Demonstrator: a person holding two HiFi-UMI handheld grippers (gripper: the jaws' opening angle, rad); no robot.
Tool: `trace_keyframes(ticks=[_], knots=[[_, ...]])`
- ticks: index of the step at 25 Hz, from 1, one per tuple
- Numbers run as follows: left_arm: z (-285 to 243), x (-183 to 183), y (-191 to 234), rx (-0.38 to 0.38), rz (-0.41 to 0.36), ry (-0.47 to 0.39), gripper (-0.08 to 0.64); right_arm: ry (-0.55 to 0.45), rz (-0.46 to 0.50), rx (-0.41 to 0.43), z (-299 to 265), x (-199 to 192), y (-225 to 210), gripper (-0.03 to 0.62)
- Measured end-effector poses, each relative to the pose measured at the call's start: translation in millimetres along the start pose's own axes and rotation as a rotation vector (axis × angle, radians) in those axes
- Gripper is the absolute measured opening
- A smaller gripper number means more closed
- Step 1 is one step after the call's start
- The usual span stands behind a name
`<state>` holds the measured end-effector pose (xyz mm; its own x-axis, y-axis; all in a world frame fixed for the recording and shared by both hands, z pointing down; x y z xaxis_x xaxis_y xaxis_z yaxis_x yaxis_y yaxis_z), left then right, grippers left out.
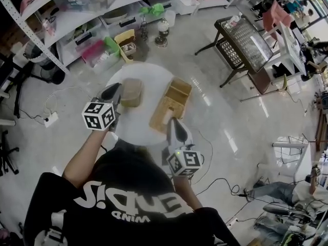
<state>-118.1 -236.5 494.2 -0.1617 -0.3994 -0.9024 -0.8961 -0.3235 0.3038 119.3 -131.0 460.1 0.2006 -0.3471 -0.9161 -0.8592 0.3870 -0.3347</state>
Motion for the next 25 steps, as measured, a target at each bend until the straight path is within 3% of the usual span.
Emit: trace_keyframes(ticks=[6,12,25], knots=[[59.3,23.6,-28.7,0.047,-0.053,-0.094,0.035,0.031,0.005,0.085,2.5,-11.5,10.0,0.000],[124.5,27.2,-39.3,0.083,-0.065,-0.133,0.035,0.040,0.022,0.127,9.0,-20.5,32.5,0.000],[236.3,-22.7,-40.2,0.078,-0.094,-0.155,0.035,-0.001,0.077,0.109,55.6,-39.7,104.2,0.000]])
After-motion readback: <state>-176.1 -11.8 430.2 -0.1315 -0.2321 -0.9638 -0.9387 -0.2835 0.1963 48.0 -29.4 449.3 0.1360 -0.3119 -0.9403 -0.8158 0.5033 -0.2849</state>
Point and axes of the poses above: the fingertips, and each gripper's own axes: z backward along the fingers, y to its left, x out of its top, the point moved 3 cm from there along z, backward along the fingers, and after that the axes turned 1 degree about x, right-handed, at the moved point
